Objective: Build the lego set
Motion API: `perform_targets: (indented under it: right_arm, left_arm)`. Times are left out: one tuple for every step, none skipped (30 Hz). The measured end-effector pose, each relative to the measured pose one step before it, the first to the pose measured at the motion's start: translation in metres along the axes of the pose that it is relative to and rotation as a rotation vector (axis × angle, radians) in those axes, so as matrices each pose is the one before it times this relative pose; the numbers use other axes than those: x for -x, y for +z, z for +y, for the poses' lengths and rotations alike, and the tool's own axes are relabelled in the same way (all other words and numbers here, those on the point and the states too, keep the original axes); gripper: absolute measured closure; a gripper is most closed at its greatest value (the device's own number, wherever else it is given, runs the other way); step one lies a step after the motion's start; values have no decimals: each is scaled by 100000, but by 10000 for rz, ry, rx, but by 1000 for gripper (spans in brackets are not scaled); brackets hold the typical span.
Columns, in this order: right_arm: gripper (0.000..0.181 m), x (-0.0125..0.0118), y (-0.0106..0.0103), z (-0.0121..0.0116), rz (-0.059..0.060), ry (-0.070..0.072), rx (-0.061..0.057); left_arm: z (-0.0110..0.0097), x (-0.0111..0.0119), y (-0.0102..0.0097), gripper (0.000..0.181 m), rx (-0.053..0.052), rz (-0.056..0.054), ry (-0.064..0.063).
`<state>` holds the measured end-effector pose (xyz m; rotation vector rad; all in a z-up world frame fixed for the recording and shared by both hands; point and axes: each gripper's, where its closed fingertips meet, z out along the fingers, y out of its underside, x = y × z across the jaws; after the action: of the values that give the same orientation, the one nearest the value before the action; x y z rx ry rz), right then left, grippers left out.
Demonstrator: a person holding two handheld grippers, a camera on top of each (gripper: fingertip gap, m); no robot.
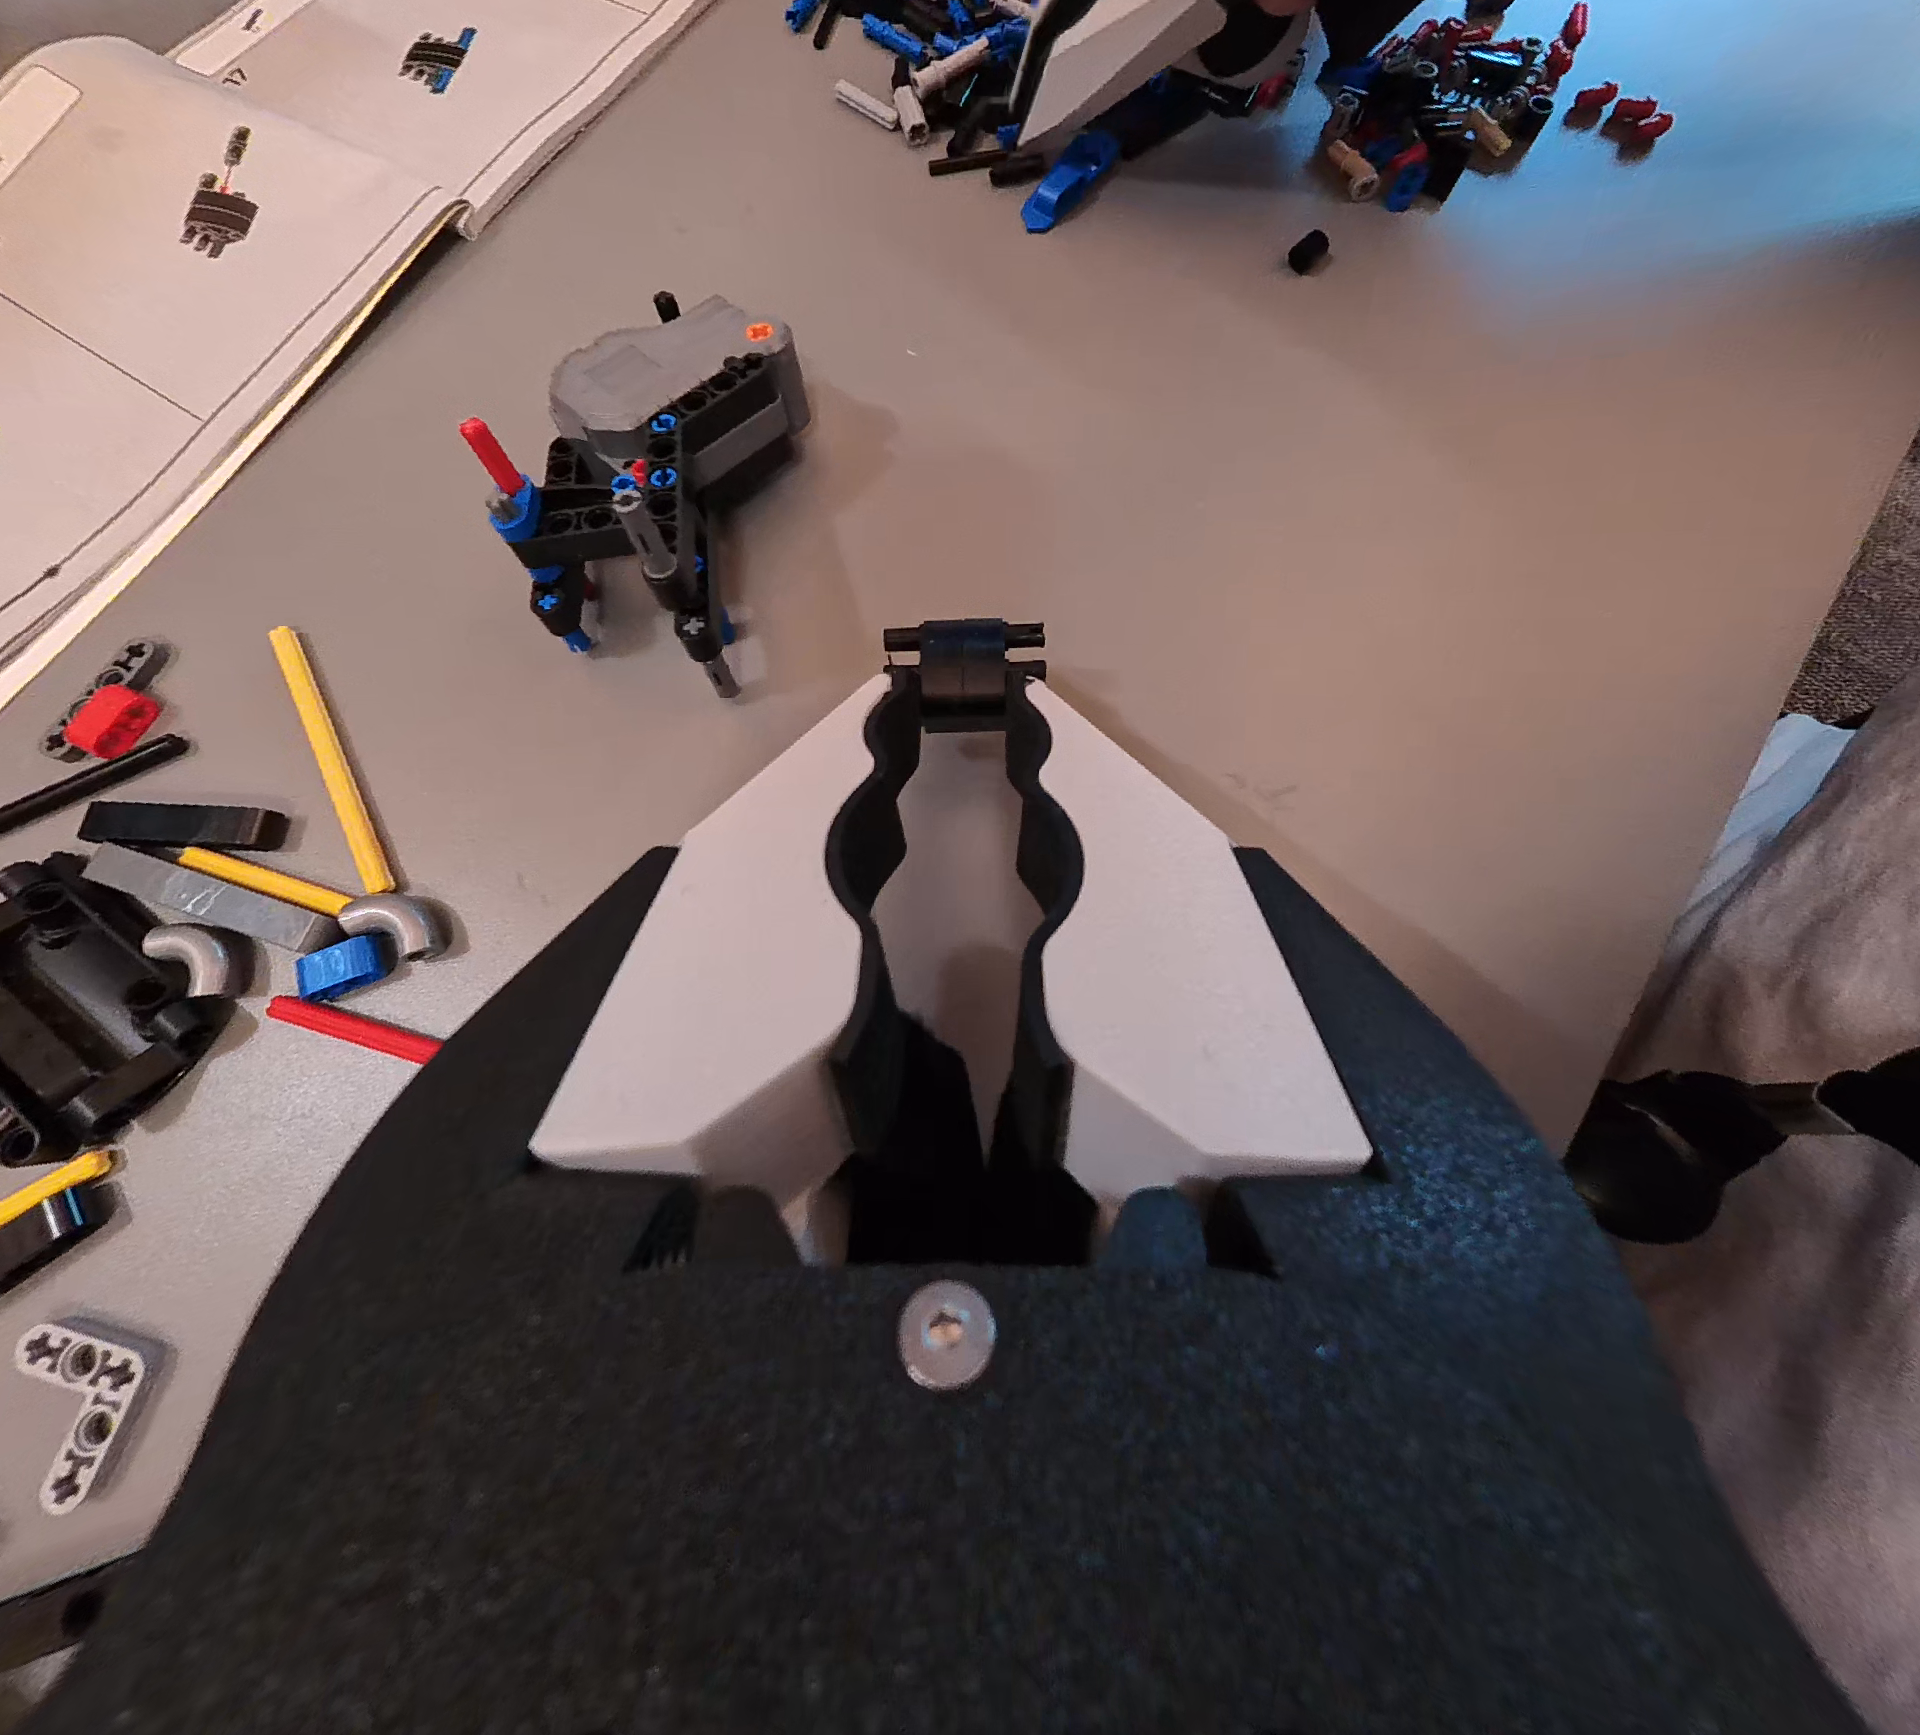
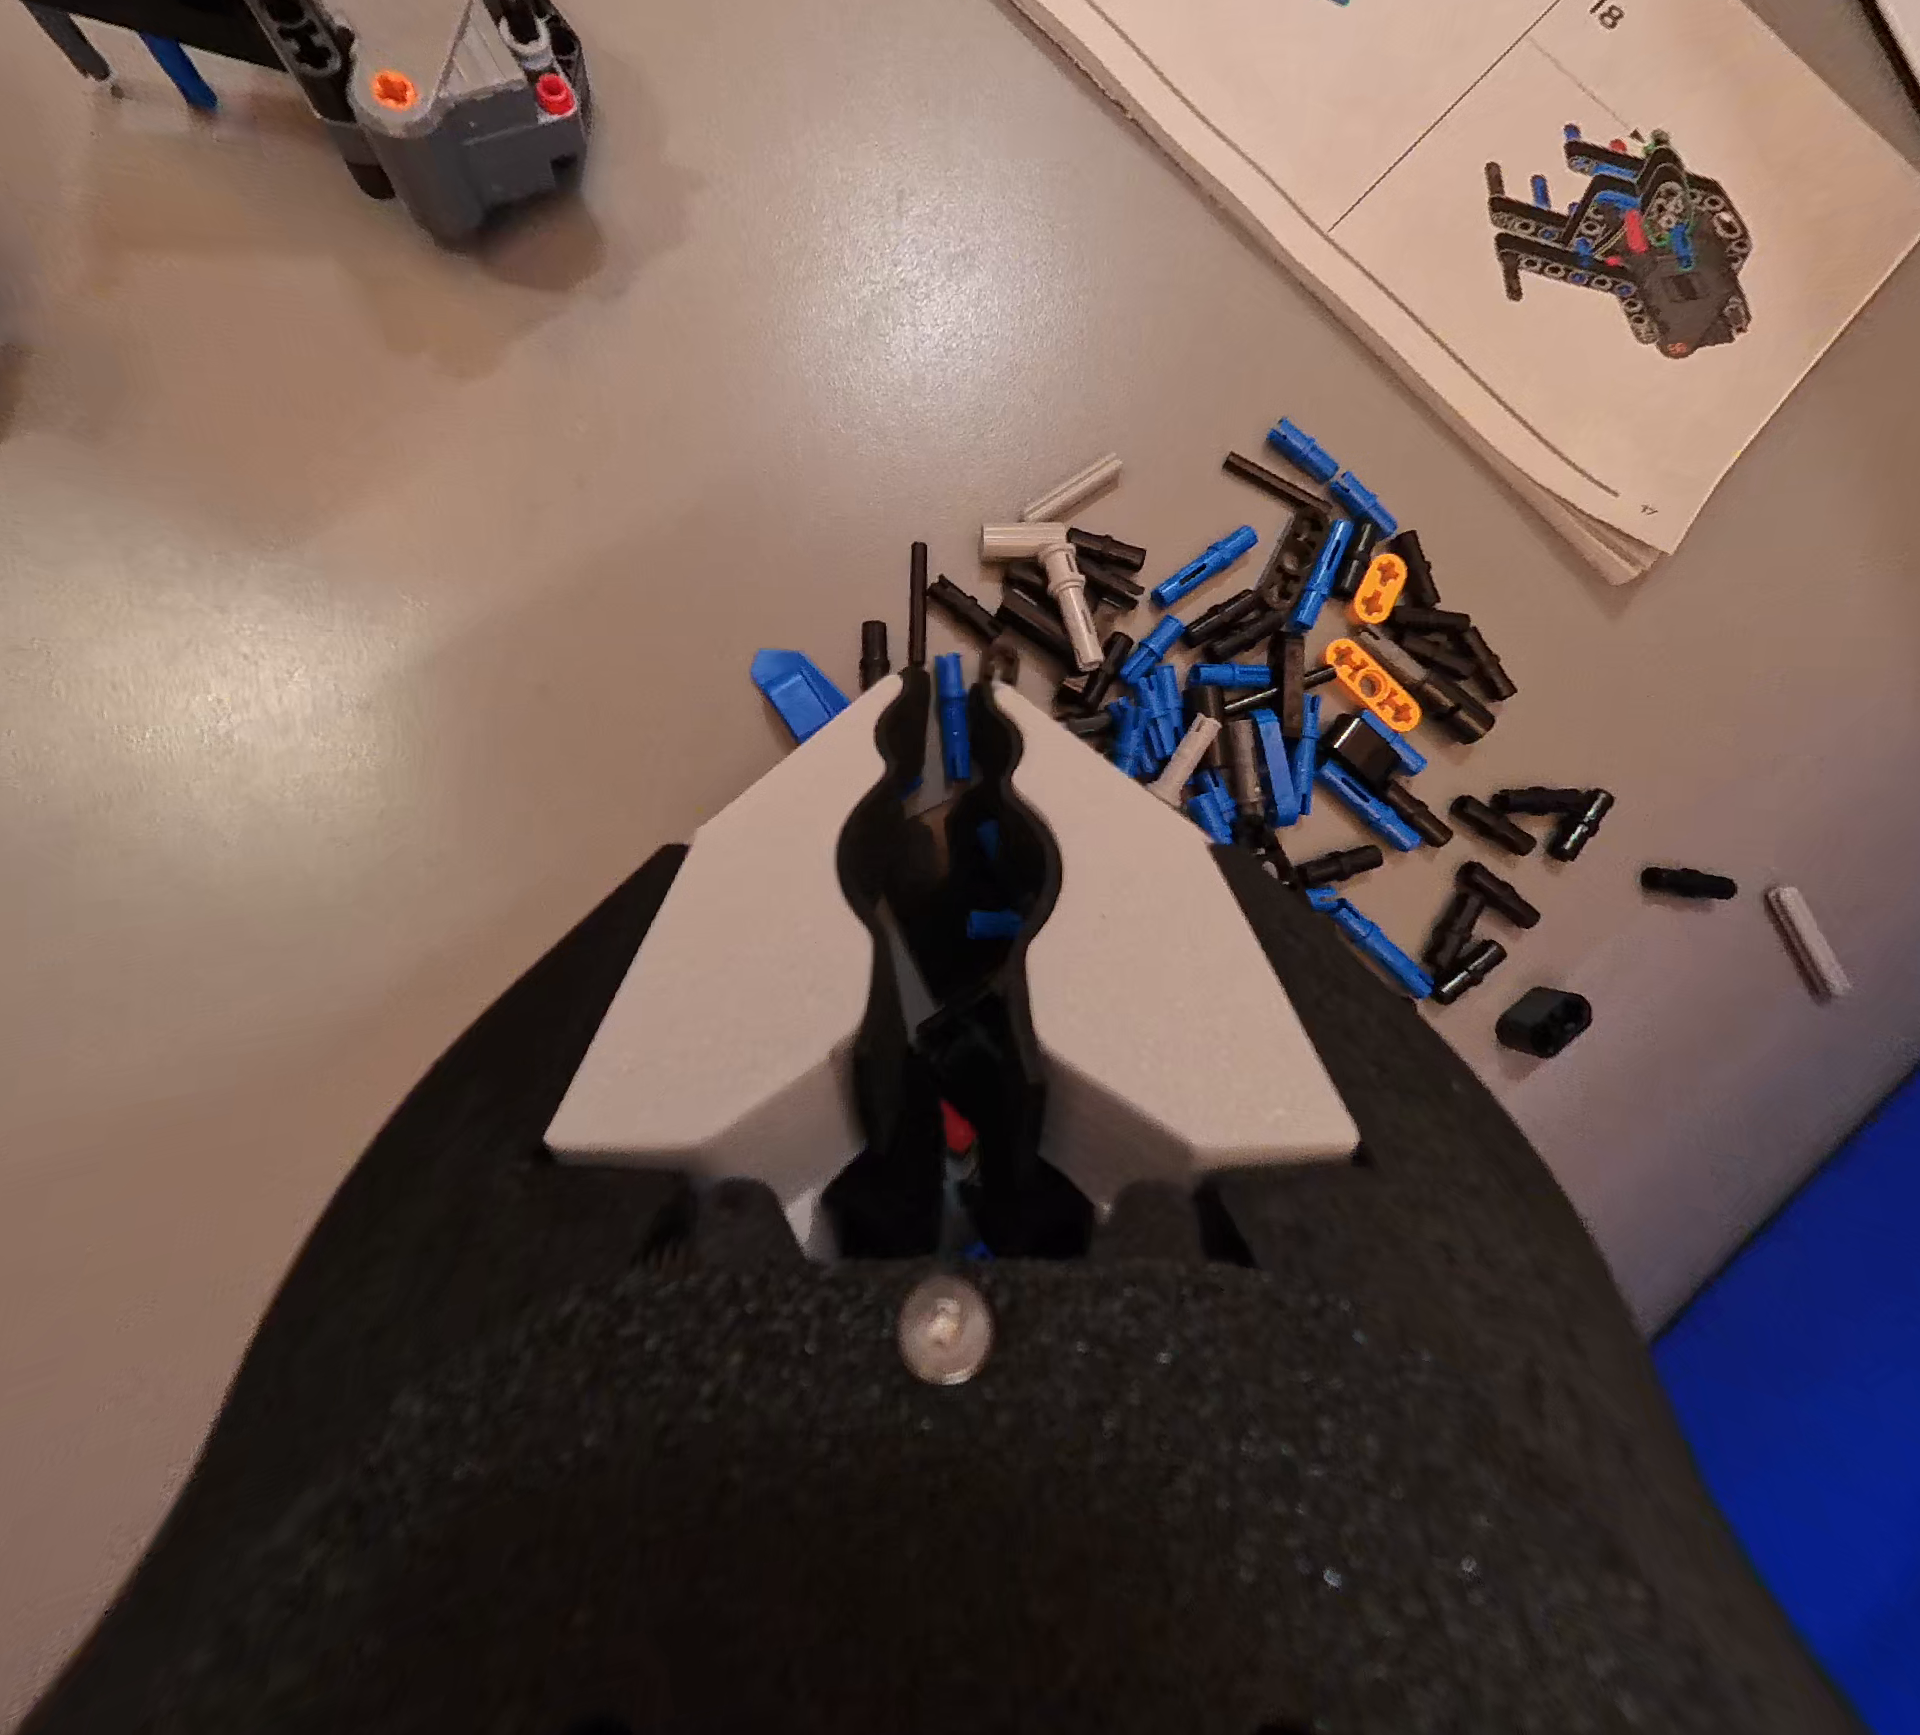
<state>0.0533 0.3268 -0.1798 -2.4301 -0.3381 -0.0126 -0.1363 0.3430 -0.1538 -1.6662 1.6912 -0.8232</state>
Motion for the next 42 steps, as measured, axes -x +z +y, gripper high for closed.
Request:
perform_targets:
  right_arm:
    - [174, 47, 13, 52, 16, -109, 51]
    - [174, -45, 3, 16, 82, -136, 34]
    - [175, -30, 0, 5, 82, -150, 22]
    - [175, 0, 7, 3, 80, -179, 7]
    - [176, -25, 9, -21, 95, -176, 8]
    - [176, -16, 3, -15, 81, -167, 4]
    - [176, -44, -6, -28, 99, -169, 2]
    - [176, -2, -30, -26, 65, -124, -6]
    - [176, -51, -90, -48, 64, -90, -19]
    - [177, -127, -137, -74, 90, -32, -48]
    - [178, -136, -182, -61, 70, 3, -46]
    - [178, -150, -224, -83, 59, 34, -69]
    - [178, 11, -219, -71, -36, 37, -72]
    - [178, -21, -199, -55, -14, 25, -50]
    - [178, -41, -209, -75, 19, 4, -75]
    - [178, 86, -141, -20, -48, -10, -58]
    - [178, 79, -28, 117, -63, 16, 23]
    - [178, -19, 90, 230, -31, 44, 56]
    - [178, -22, 138, 243, -41, 71, 49]
    - [178, -10, 160, 193, -58, 104, 16]
    - [178, 54, 156, 71, -100, 125, -35]
    - [178, 90, 130, -31, -112, 101, -73]
    - [177, 111, 109, -118, -99, 49, -92]
    - [177, 71, 96, -87, -47, 1, -37]
    - [177, 32, 94, -75, -13, -19, -12]
    - [177, 15, 85, -54, -4, -26, -19]
    - [177, -15, 52, -17, 11, -18, -2]
    - [177, 19, -5, 21, -16, -10, 27]
    - [177, 54, -73, 0, -18, -21, 7]
    - [177, 46, -139, -118, 12, -38, -65]
    - [177, 11, -185, -133, 57, -66, -76]
    - [176, -55, -164, -24, 110, -101, -12]
    - [176, -12, -107, 47, 84, -135, 30]
    - [176, 137, -37, 37, -10, -141, 33]
    - [176, 102, 19, -32, 22, -92, -11]
    - [176, 69, 85, -51, 24, -66, -18]
    - [176, 53, 122, -34, 5, -44, -5]
    - [176, -2, 163, 40, 1, -24, 22]
    - [176, -60, 224, 144, -2, -18, 90]
    - [175, -111, 226, 199, 5, -13, 114]
    - [174, -95, 186, 126, -6, 12, 61]
    - [174, -64, 67, -100, -20, 59, -67]
  left_arm:
    - [-10, 18, 10, 167, -3, 4, 4]
    - [9, 15, 25, 167, 4, 9, 11]
    - [16, 37, 17, 167, 4, -4, 16]
    - [-2, 52, 16, 167, -3, -21, 18]
    - [-8, 33, 9, 167, -1, -9, 15]
    - [-14, 9, 2, 167, 0, 5, 9]
    - [-53, 0, -14, 167, -15, -2, 10]
    - [-46, -5, -22, 167, -15, -3, 14]
    - [-29, -21, -31, 167, -2, 1, 15]
    - [-41, -2, -30, 167, -15, -13, 13]
    - [-34, -15, -28, 167, -20, -12, 12]
    - [-13, -28, -24, 167, -6, 2, 8]
    - [13, -19, -1, 167, 0, 0, 3]
    - [11, -7, -15, 167, -1, -9, 1]
    - [8, 3, 1, 167, -4, -10, 0]
    - [18, -32, 16, 167, 6, 10, 2]
    - [30, -39, 25, 167, 13, 9, 6]
    - [-3, -7, 11, 167, -7, -11, 12]
    - [-1, -43, 15, 167, -1, 4, 18]
    - [22, -54, 8, 167, 20, 12, 19]
    - [-2, -17, 5, 167, 4, -13, 22]
    - [-14, -4, -4, 167, -3, -15, 22]
    - [-3, -17, -9, 167, 4, -3, 11]
    - [-5, -16, -13, 167, -1, -4, -1]
    - [-8, -1, -11, 167, -5, -2, -6]
    - [12, -17, 4, 167, 3, 2, -5]
    - [7, -5, 11, 167, 4, -5, -2]
    - [18, -1, 11, 167, 2, -7, 1]
    - [33, -11, 18, 167, 11, 1, 1]
    - [31, 14, 15, 167, 5, -4, -1]
    - [12, 16, 9, 167, -7, -9, -7]
    - [21, 22, 25, 167, 2, 4, -16]
    - [17, 1, 17, 167, 4, 12, -18]
    - [5, 12, 3, 167, -7, 8, -9]
    - [-9, 12, 5, 167, -7, 5, 0]
    - [14, 0, 3, 167, 4, 10, 6]
    - [13, -4, 8, 167, 8, 9, 12]
    - [6, 12, 7, 167, -1, -11, 10]
    - [17, 12, -3, 167, 2, -6, 6]
    - [27, -18, -3, 167, 13, 14, 2]
    - [9, -4, -14, 167, -2, -5, -1]
    - [0, 20, -29, 167, -12, -17, -5]
